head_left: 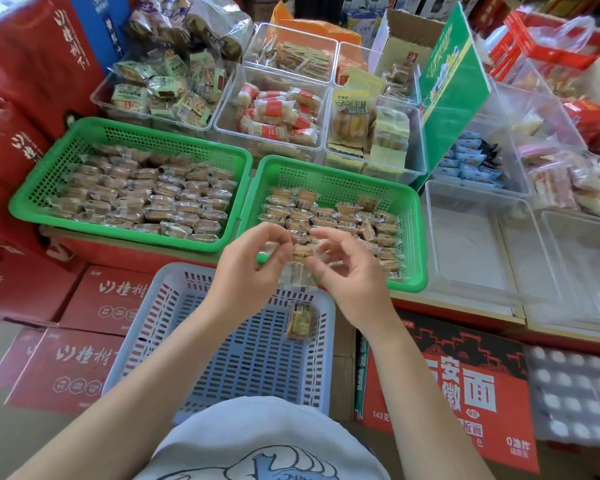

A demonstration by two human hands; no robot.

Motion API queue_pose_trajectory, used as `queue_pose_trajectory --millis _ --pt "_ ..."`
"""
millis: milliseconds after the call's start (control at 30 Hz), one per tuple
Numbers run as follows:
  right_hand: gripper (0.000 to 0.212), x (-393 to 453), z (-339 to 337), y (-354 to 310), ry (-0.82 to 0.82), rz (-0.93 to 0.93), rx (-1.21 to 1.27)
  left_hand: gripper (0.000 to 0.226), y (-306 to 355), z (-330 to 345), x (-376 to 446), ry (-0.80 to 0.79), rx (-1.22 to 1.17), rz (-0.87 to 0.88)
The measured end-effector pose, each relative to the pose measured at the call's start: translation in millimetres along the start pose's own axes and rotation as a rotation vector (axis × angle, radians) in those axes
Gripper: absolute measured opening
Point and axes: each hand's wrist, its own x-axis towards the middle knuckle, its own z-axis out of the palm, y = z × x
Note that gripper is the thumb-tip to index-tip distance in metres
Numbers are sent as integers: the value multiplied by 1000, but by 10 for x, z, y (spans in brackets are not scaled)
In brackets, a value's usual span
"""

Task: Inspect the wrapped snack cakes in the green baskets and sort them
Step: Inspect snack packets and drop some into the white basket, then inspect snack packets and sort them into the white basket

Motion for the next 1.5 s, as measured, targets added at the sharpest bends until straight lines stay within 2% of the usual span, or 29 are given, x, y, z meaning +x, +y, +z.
queue_pose_trajectory --millis 67,233,433,500,600,667,733,800,900,967,1067,1300,1500 --pt "26 7 60 25 6 9 -44 3 -24 8 -15 -8 -47 -28" --pt "3 -45 96 119 131 75 83 3 -58 15 -65 3 -283 -209" --pt "13 -90 186 210 270 127 10 1 -218 98 -110 -28 -393 -340" --pt "14 -107 177 286 193 191 62 2 -282 141 -121 -24 -416 -383" --pt "52 -110 152 476 -118 326 -76 7 -383 256 -137 -32 -447 -441" --pt "47 -121 204 661 -175 398 -142 7 -542 378 -162 -24 -428 -488" --pt "45 -113 283 933 -69 502 -153 11 -784 511 -190 -31 -404 -570" --pt "54 -80 362 1274 83 676 -98 21 -1068 615 -220 -100 -307 -688" --pt "36 -28 508 1847 199 965 83 29 -1419 705 -294 -267 -144 -872" --pt "18 11 631 2155 264 1051 102 28 -1555 757 -360 -335 -114 -934" --pt "24 83 813 2463 316 1072 33 24 -1656 814 -430 -362 -104 -968" --pt "19 110 865 2480 123 973 -432 20 -1619 891 -358 -313 -66 -955" --pt "20 258 632 2159 35 839 -309 18 -1402 964 -138 -260 -105 -862"
